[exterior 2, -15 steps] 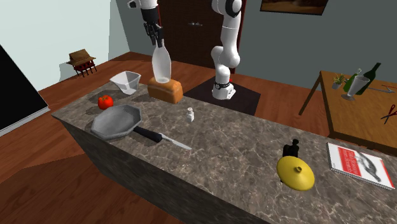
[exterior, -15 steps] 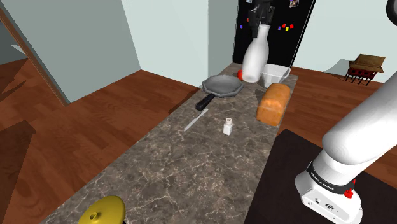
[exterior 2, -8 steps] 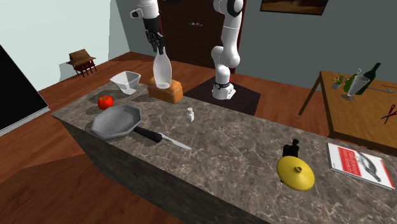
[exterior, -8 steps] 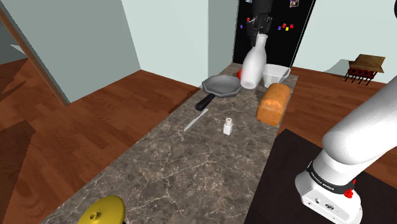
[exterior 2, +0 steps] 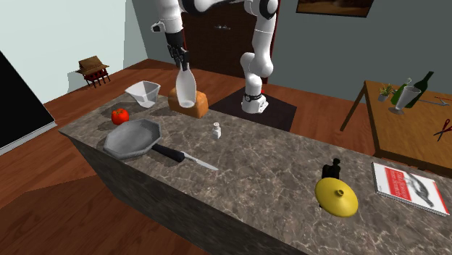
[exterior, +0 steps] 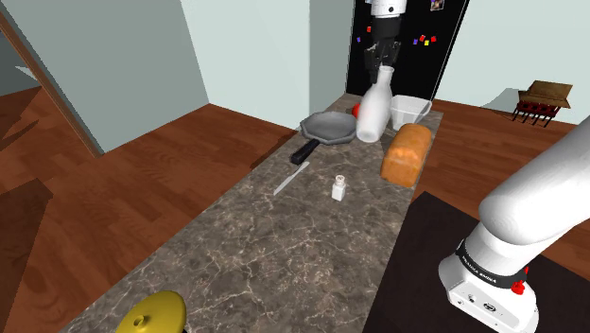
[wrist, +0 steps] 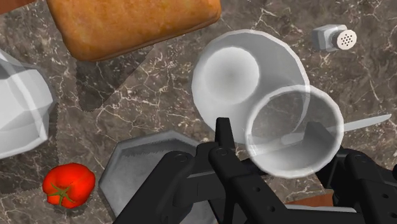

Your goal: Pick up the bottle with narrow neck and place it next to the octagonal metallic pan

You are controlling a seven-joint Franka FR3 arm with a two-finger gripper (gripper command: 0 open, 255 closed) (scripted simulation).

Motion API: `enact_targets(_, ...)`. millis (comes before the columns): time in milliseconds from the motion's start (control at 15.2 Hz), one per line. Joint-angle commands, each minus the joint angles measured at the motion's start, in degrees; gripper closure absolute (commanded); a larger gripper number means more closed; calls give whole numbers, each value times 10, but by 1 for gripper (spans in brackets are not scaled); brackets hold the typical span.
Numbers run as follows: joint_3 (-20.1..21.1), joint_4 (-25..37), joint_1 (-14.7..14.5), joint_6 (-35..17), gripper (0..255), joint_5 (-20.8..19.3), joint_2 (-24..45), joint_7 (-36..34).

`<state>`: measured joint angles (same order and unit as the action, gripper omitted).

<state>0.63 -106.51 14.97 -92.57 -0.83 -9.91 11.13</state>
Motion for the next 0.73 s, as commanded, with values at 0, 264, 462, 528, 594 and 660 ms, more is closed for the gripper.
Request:
enact_targets(0, 0, -16, 0, -16, 255, 0, -1, 0)
enact_targets(264, 0, -49, 0, -47, 255, 0, -3, -1)
enact_targets(462, 0, -72, 0, -70, 255, 0, -3, -1)
enact_targets(528, 0, -79, 0, -77, 255, 0, -2, -1)
enact_targets(594, 0, -86, 0, -85, 255, 0, -2, -1)
enact_targets(660, 0, -93, 0, -93, 255, 0, -1, -1)
